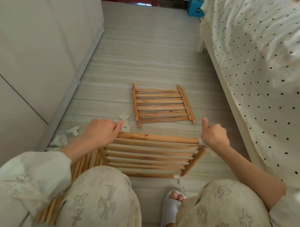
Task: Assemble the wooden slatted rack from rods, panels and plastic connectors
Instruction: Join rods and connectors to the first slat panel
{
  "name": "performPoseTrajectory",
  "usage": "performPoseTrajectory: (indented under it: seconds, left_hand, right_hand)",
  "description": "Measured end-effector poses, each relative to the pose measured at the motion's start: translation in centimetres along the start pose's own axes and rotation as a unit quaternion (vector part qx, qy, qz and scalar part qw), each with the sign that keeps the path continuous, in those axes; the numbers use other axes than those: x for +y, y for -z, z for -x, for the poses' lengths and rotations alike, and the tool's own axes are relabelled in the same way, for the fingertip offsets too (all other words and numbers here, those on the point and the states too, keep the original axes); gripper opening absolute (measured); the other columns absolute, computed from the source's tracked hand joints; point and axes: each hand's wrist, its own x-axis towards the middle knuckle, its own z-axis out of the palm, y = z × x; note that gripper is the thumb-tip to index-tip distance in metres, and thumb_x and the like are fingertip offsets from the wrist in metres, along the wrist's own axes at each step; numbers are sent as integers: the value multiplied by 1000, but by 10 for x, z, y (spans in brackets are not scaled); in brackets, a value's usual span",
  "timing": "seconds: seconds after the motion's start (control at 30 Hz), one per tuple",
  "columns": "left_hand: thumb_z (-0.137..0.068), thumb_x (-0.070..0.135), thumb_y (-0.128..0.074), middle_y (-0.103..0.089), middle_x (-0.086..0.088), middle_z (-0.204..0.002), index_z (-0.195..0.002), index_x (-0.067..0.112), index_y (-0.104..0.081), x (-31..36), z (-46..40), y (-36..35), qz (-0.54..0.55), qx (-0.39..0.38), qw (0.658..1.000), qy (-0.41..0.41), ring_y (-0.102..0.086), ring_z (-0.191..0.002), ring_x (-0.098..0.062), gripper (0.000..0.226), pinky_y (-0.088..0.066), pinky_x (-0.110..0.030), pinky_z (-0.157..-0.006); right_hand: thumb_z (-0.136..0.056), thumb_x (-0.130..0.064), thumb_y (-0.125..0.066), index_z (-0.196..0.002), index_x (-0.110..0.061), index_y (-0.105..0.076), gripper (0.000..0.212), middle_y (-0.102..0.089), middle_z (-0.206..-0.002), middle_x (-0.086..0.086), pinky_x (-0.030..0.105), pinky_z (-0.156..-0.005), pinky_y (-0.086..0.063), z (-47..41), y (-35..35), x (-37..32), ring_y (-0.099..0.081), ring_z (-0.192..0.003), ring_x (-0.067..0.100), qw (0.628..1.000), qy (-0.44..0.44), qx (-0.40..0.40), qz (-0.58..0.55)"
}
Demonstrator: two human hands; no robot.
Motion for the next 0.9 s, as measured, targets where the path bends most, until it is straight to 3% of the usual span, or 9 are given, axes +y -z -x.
performPoseTrajectory:
  seconds: [0.1,0.17,0.33,0.5,0.6,0.67,0.73,0.83,0.9]
  left_hand:
    - [-102,38,-26,-57,-8,-59,-56,10,-55,-9,-12,-3,95,17,995,5,-58,-66,-27,61,-38,-31,-63]
    - [-102,38,-26,-64,-10,-63,-67,4,-66,-10,-21,-6,164,31,985,41,-61,-70,-26,62,-40,-29,-66]
    - [-103,36,-19,-68,-14,-81,-83,4,-70,-8,-33,-19,102,65,992,47,-60,-81,-29,63,-39,-33,-75]
    - [-101,42,-14,-68,-12,-85,-84,10,-69,-11,-41,-22,62,43,996,55,-60,-83,-28,67,-44,-35,-77]
    - [-100,42,-28,-63,-8,-72,-73,7,-64,-11,-53,-17,201,67,972,102,-58,-75,-25,57,-42,-32,-71]
    - [-99,34,-40,-55,-5,-61,-60,9,-54,-16,-61,-19,401,125,889,182,-52,-64,-23,49,-39,-29,-59]
    - [-98,30,-43,-52,-5,-63,-59,13,-47,-24,-73,-24,565,151,759,285,-49,-60,-21,42,-38,-27,-52]
    - [-97,31,-40,-45,0,-67,-64,17,-44,-28,-93,-29,710,116,592,363,-45,-58,-15,36,-37,-28,-50]
    - [-99,34,-33,-47,-1,-71,-69,16,-46,-22,-107,-34,758,125,534,352,-47,-63,-15,37,-40,-28,-57]
  right_hand:
    - [-99,-49,-25,-67,-4,-51,61,-54,-74,10,35,-72,-42,-8,5,2,-51,-73,28,1000,-7,27,-7]
    - [-99,-46,-28,-66,-5,-50,57,-55,-81,13,35,-73,-42,-16,6,6,-52,-75,28,999,-21,24,-15]
    - [-100,-35,-31,-58,-1,-50,57,-53,-65,11,33,-67,-40,-24,2,17,-51,-66,28,999,-4,30,-27]
    - [-99,-39,-29,-77,2,-66,59,-63,-79,13,33,-70,-42,-24,3,15,-56,-72,26,999,12,29,-31]
    - [-100,-41,-29,-68,-8,-66,59,-63,-74,4,32,-78,-41,-29,9,8,-57,-75,21,986,21,49,-160]
    - [-101,-44,-26,-70,-9,-64,60,-66,-78,6,36,-86,-42,-30,11,14,-60,-81,21,929,-26,44,-366]
    - [-100,-50,-21,-77,-8,-64,64,-69,-88,10,37,-92,-43,-28,7,27,-62,-86,22,867,-70,18,-492]
    - [-98,-55,-20,-86,-9,-65,66,-67,-92,12,39,-97,-42,-32,-12,41,-60,-92,25,816,-116,-2,-566]
    - [-99,-55,-17,-93,-11,-65,65,-67,-95,10,37,-100,-38,-37,-29,41,-59,-100,23,820,-109,-15,-561]
